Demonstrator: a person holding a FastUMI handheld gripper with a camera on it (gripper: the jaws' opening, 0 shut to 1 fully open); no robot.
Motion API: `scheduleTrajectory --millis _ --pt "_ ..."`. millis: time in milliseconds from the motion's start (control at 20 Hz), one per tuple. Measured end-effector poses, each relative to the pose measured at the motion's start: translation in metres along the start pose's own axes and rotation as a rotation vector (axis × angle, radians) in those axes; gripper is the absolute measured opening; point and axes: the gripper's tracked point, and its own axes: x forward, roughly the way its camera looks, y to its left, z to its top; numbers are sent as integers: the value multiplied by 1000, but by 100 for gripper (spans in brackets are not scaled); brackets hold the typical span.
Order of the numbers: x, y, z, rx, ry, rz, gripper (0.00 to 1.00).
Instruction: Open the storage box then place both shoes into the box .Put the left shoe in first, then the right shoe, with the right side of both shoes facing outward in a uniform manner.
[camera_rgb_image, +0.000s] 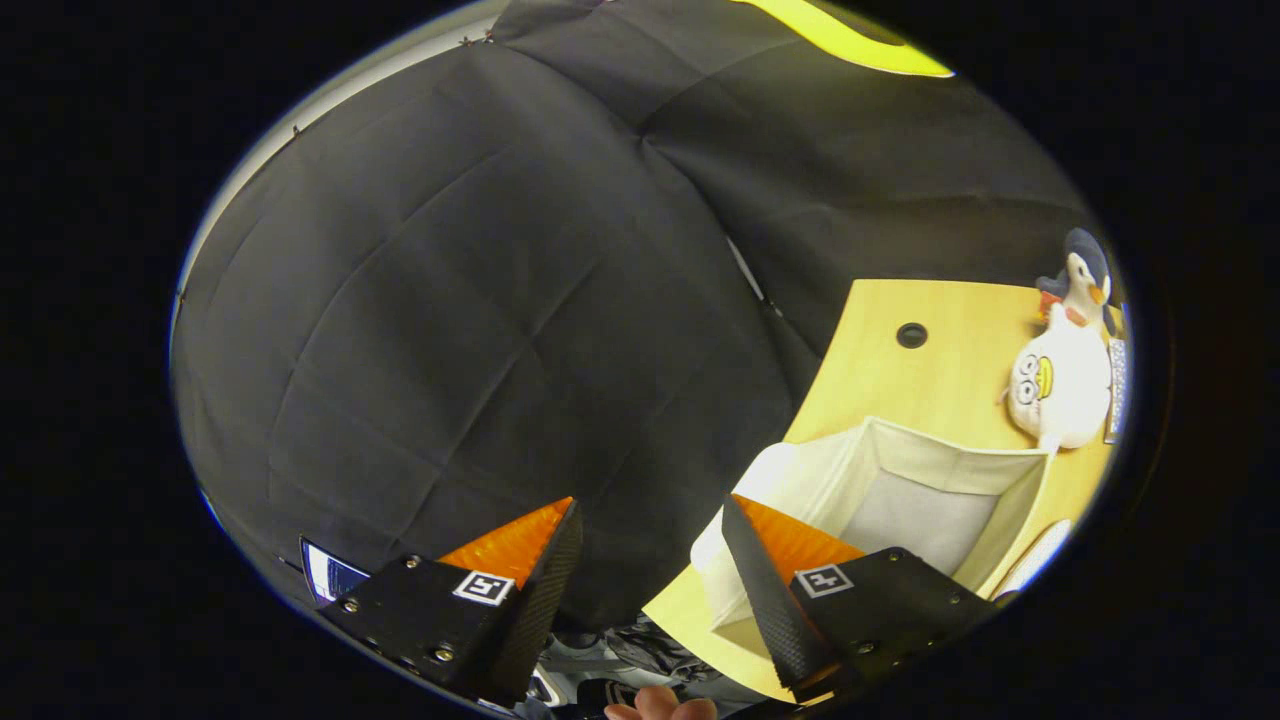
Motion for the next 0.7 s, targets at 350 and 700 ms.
scheduleTrajectory --millis 350,700 --pt "-98 -78 -5 -26 -73 -134 98" --pt "-170 -169 -42 -31 -54 -298 97"
